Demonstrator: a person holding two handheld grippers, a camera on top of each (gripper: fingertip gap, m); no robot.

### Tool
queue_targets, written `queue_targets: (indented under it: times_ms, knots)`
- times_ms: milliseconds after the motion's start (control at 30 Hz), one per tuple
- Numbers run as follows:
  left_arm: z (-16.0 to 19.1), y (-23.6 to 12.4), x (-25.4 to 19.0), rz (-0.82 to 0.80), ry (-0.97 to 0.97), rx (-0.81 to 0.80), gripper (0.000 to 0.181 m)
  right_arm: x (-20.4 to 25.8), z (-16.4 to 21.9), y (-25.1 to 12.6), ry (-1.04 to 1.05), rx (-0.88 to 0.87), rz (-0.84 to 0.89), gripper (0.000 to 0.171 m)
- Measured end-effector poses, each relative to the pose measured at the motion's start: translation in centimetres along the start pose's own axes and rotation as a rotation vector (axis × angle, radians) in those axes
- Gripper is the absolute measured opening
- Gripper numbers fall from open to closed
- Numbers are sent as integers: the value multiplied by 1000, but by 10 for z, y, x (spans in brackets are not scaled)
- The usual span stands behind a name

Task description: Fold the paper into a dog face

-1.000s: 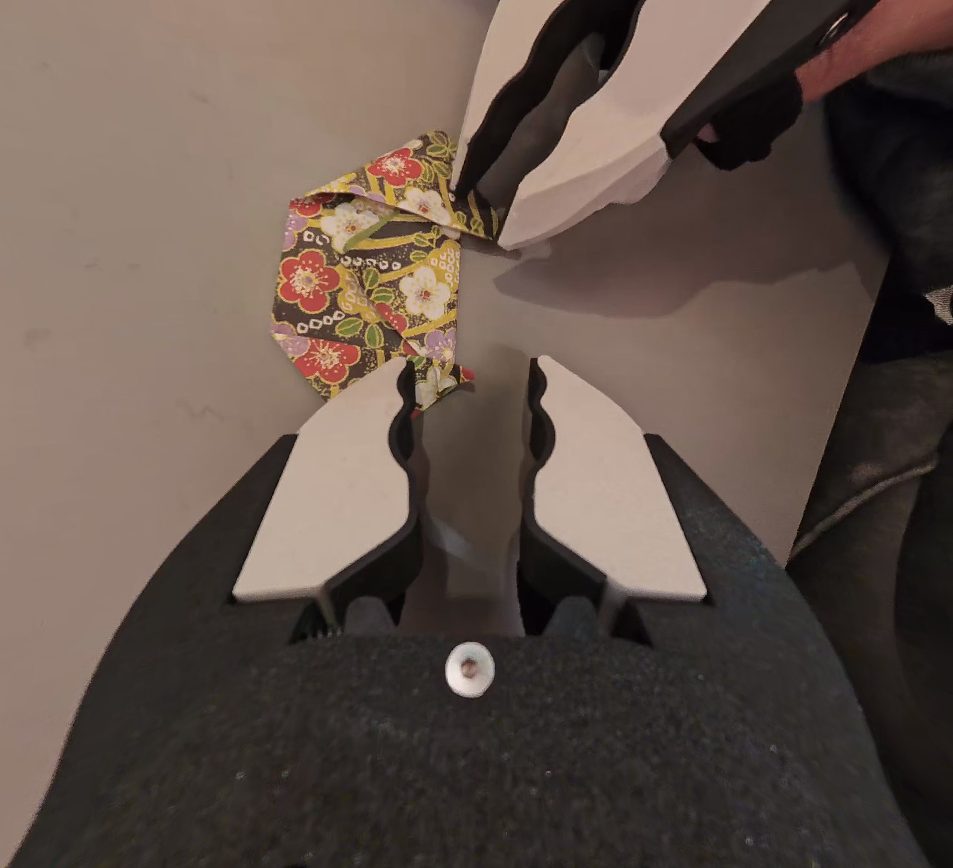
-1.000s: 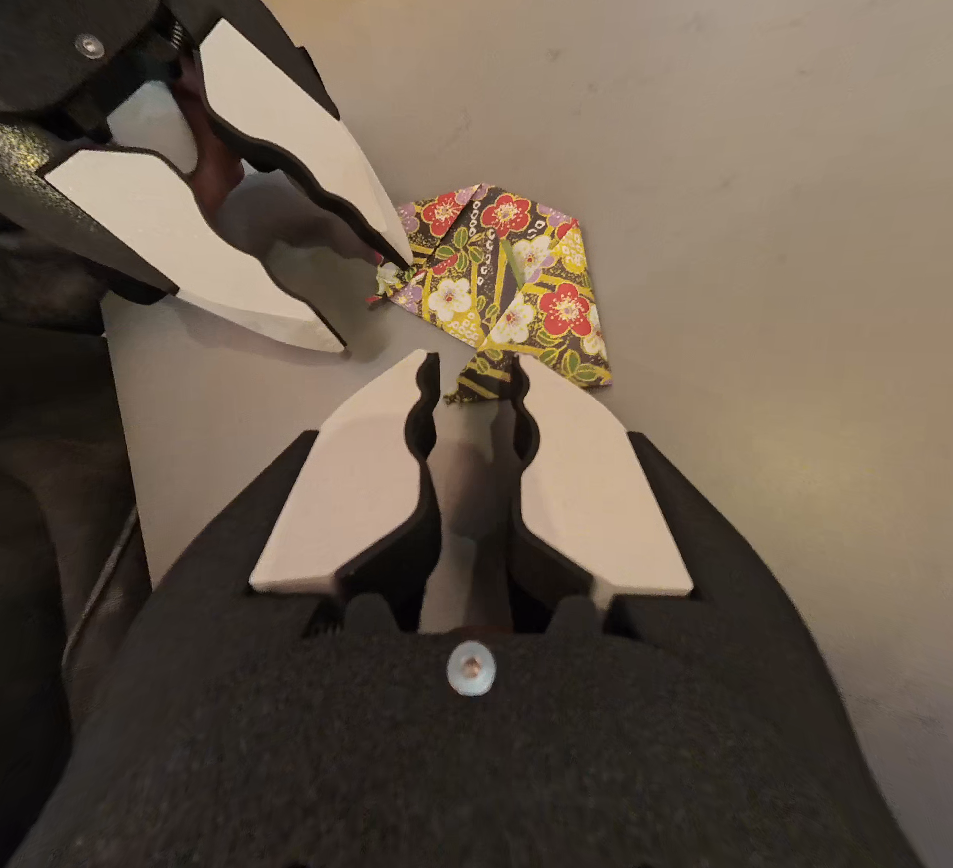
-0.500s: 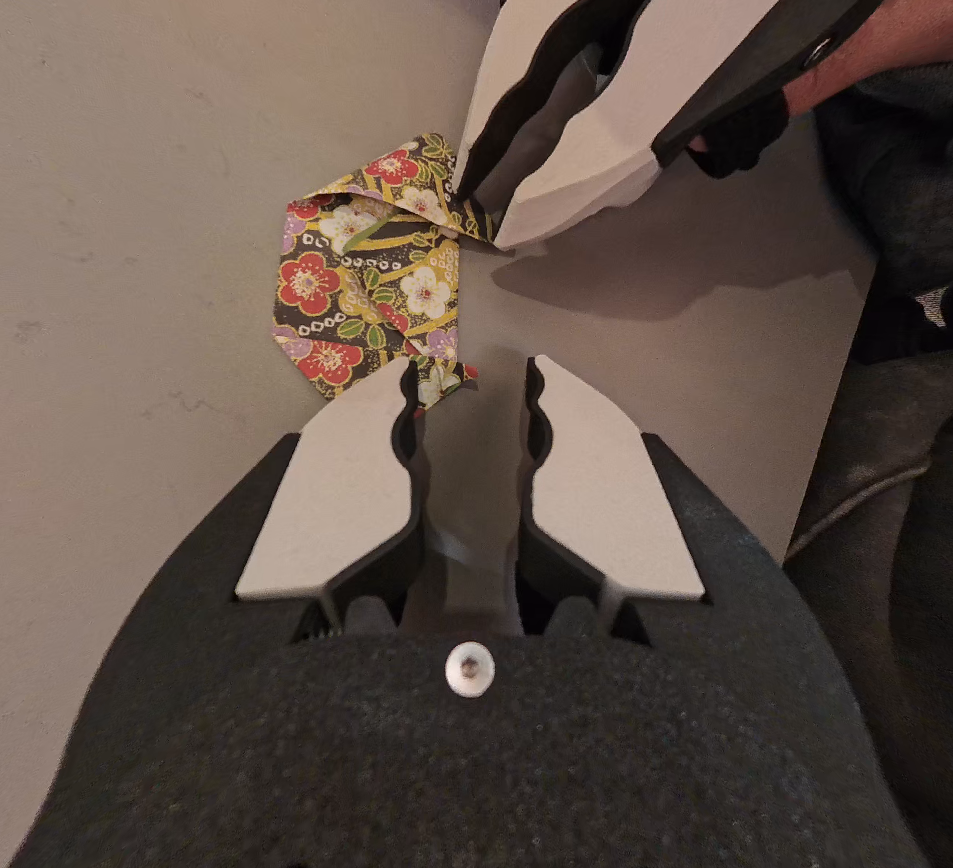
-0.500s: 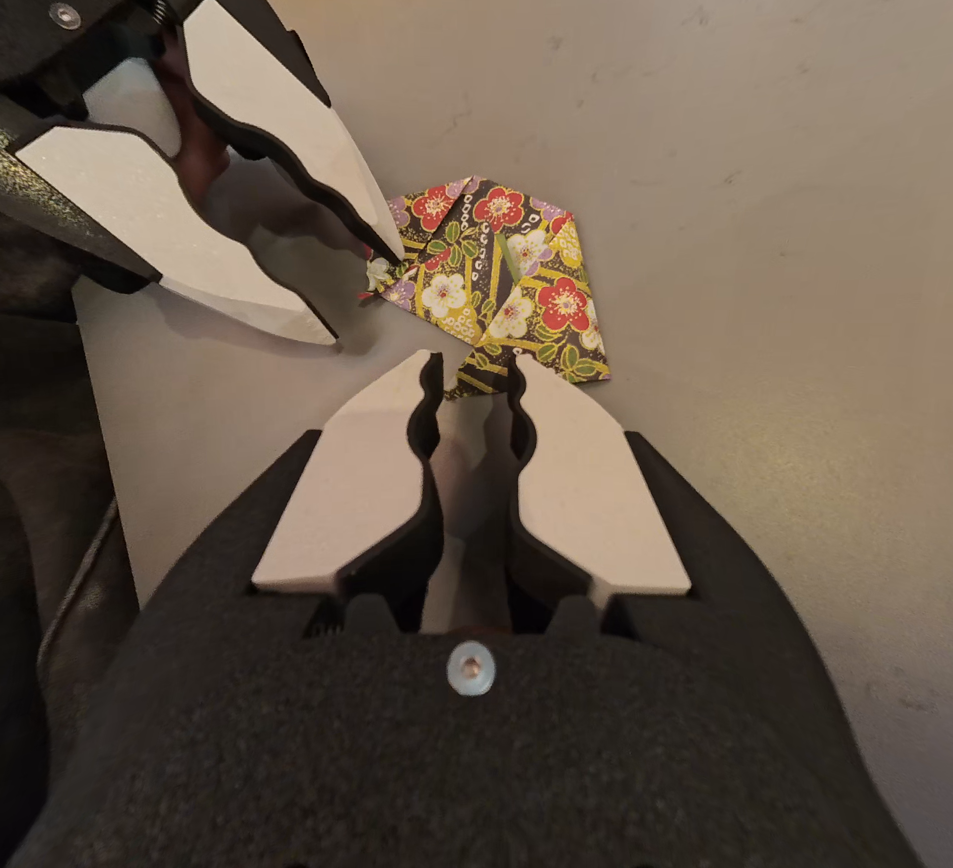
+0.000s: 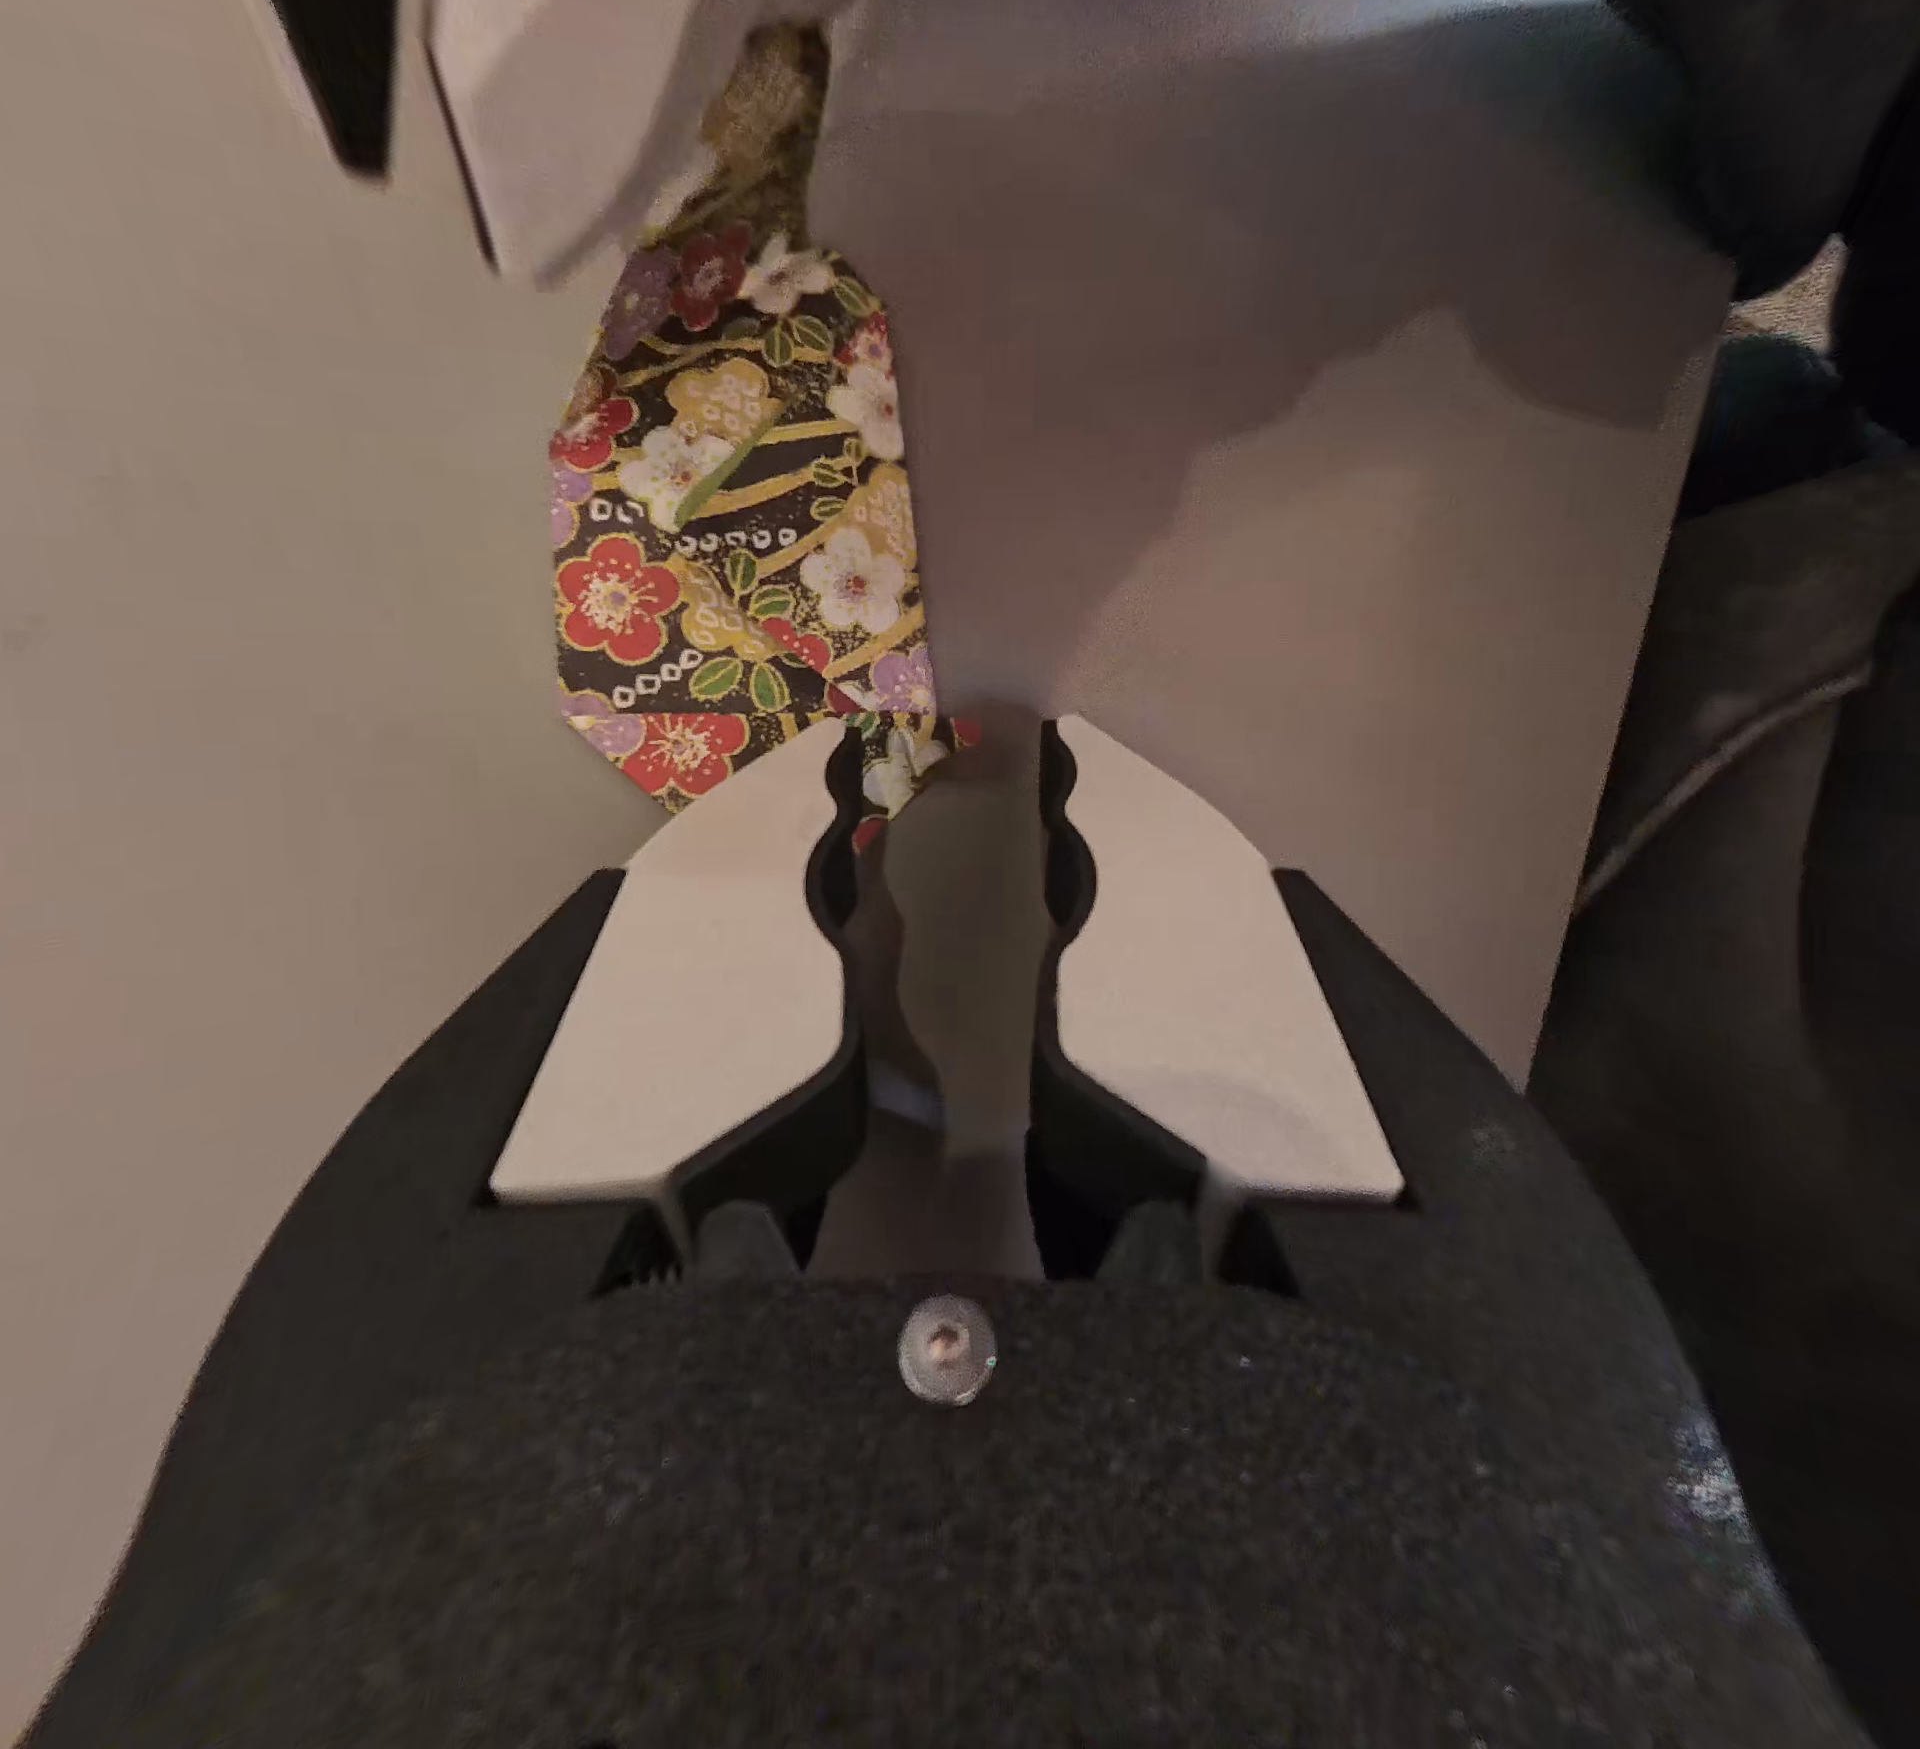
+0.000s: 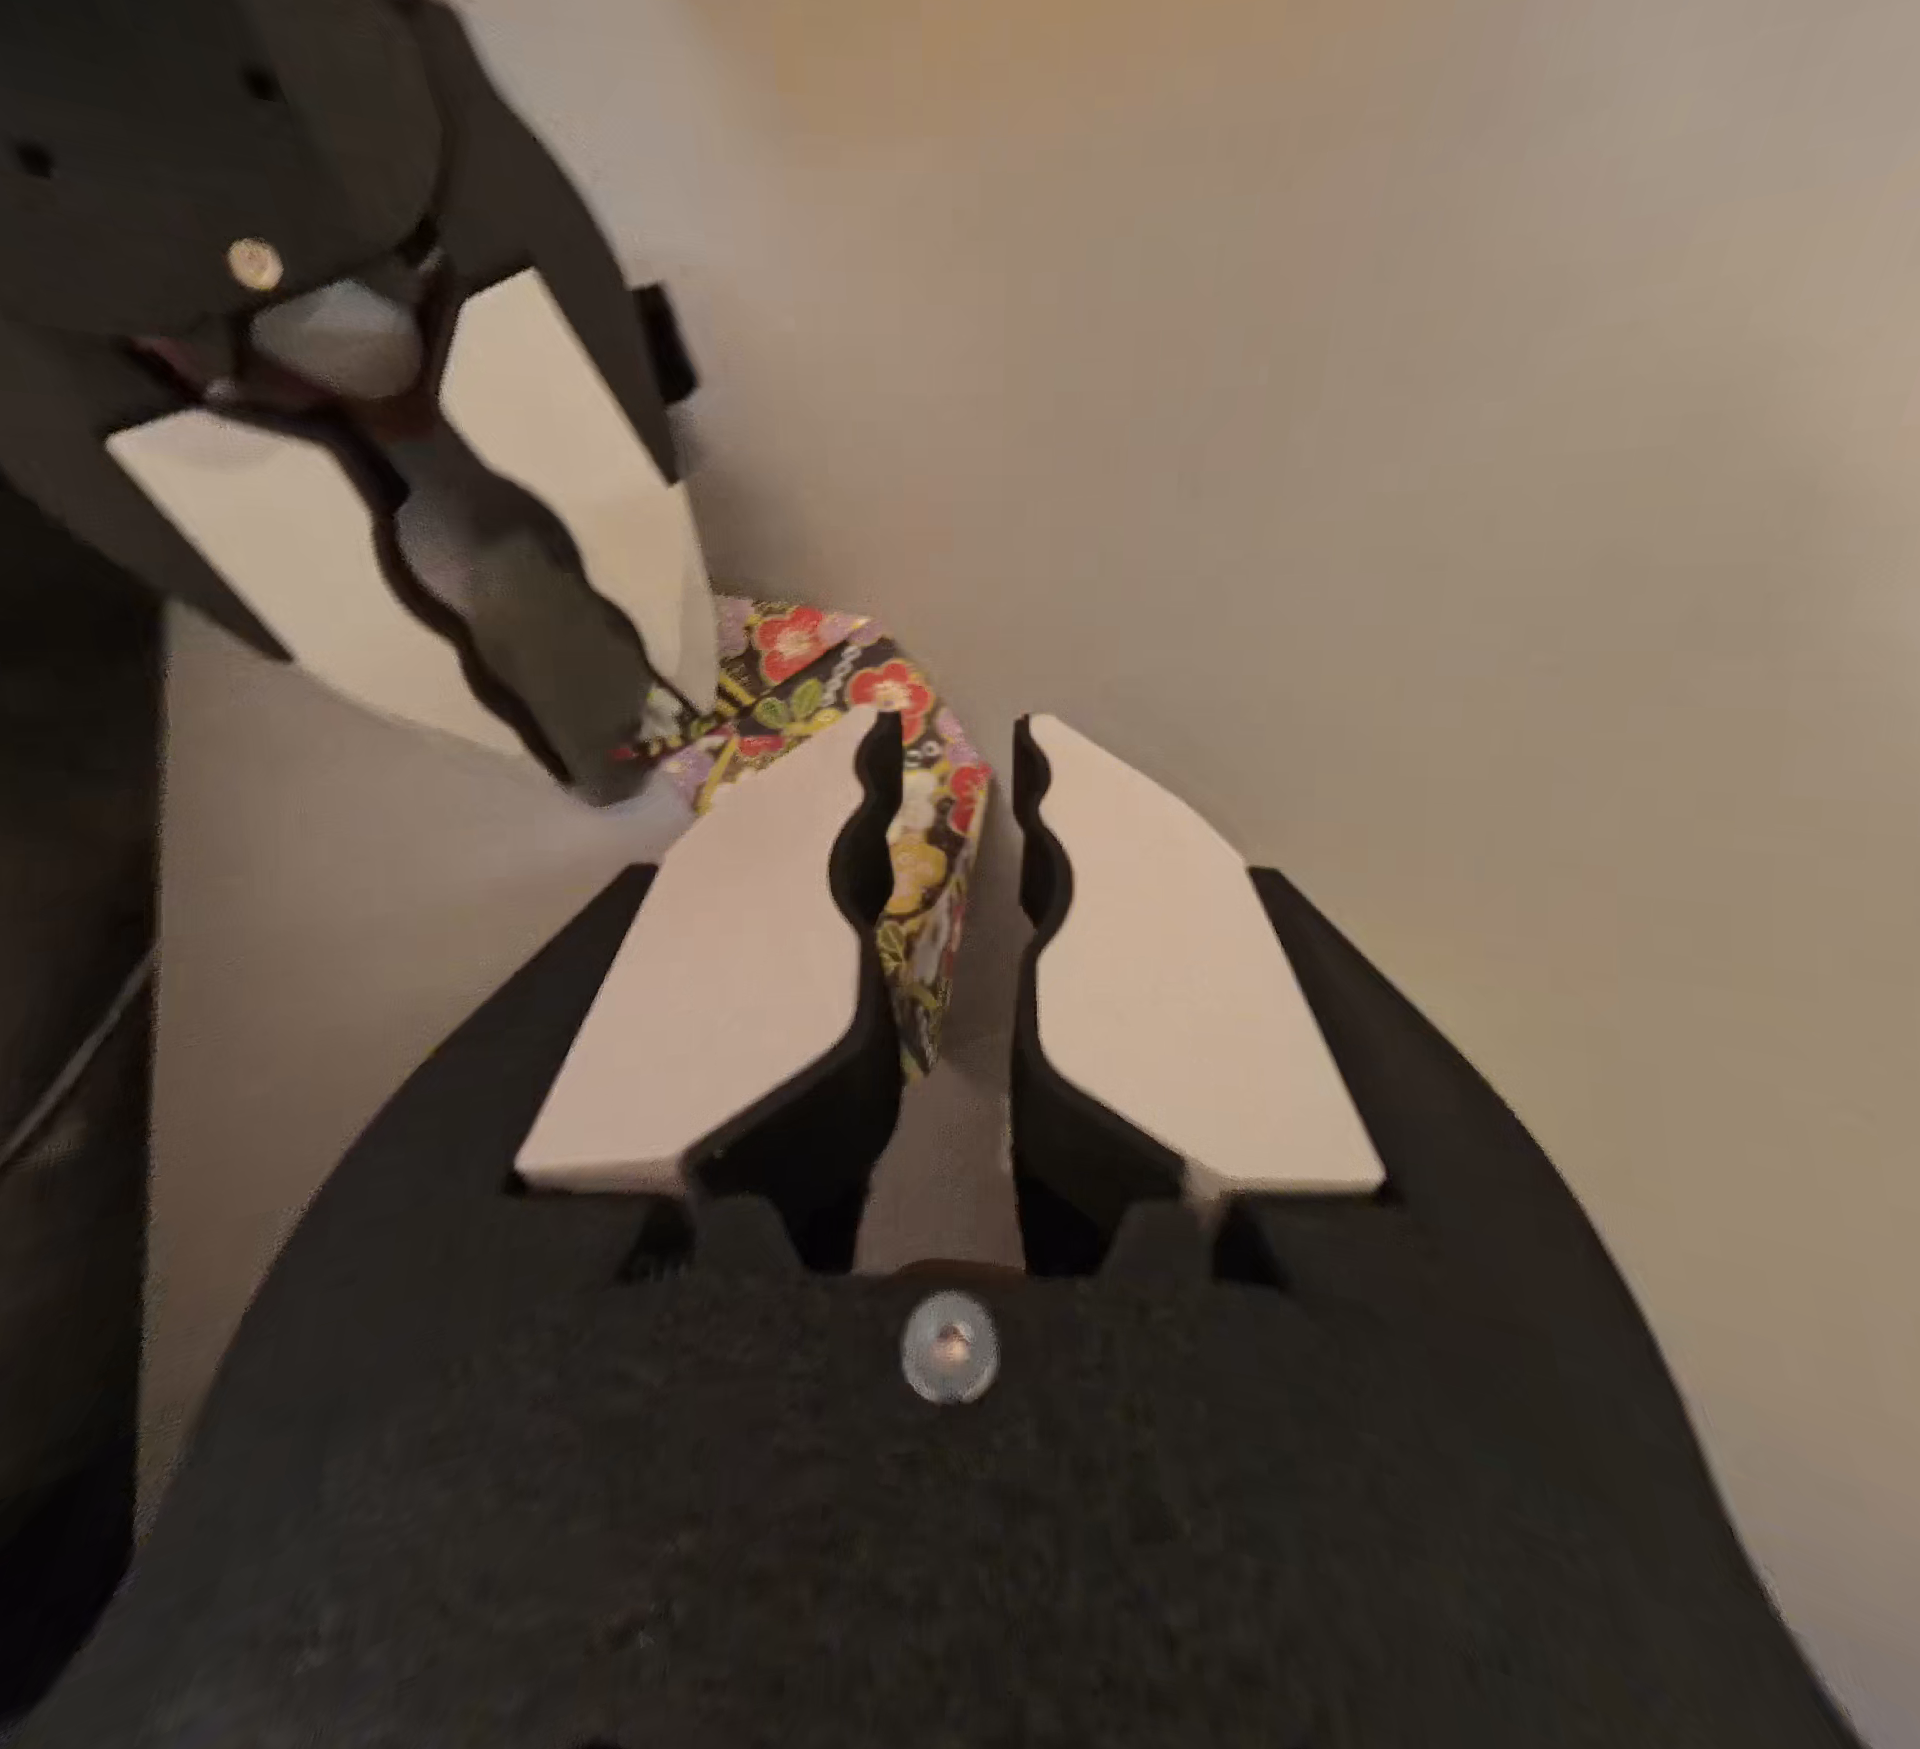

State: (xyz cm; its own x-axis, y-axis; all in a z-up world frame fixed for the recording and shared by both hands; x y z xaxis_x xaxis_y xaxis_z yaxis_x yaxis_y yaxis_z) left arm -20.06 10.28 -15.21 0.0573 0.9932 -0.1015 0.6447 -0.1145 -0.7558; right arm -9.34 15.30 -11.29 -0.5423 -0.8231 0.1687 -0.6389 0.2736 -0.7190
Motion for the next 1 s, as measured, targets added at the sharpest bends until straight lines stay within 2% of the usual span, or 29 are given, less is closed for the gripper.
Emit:
queue_targets:
  times_ms: [100,167,367,500,633,733,833,900,1000]
  knots:
    - [6,-6,2,17,-20,-5,30,13,3,23,-47,114,-196,19]
    - [9,-9,3,18,-28,-5,30,21,4,32,-94,165,-227,20]
    - [10,-10,4,24,-28,-14,30,19,9,47,-206,294,-146,18]
    - [8,-13,3,27,-31,-32,33,19,10,44,-207,327,-158,0]
    - [-3,-38,3,1,-61,-181,40,17,4,30,-185,268,-107,0]
    - [-12,-71,7,-71,-87,-381,40,10,-8,0,-129,154,23,0]
    - [-12,-101,10,-151,-109,-559,40,-3,-24,-50,-44,14,228,0]
    - [-8,-106,14,-170,-127,-586,40,-15,-32,-95,1,-66,400,0]
    - [0,-95,19,-176,-147,-529,40,-36,-26,-177,90,-153,699,0]
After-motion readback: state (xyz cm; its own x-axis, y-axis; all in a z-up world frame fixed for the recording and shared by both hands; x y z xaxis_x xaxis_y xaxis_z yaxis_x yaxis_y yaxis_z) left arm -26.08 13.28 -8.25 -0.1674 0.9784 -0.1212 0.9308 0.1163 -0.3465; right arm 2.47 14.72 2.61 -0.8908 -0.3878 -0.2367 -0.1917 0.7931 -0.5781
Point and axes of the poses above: each gripper's, where its closed fingertips meet, y out along the fingers, z out of its underside, x = y × z across the jaws, the point moved 5 cm from there along -y, back along the fingers, and after that the axes turned 5 degrees about y, right-handed, at the moved point
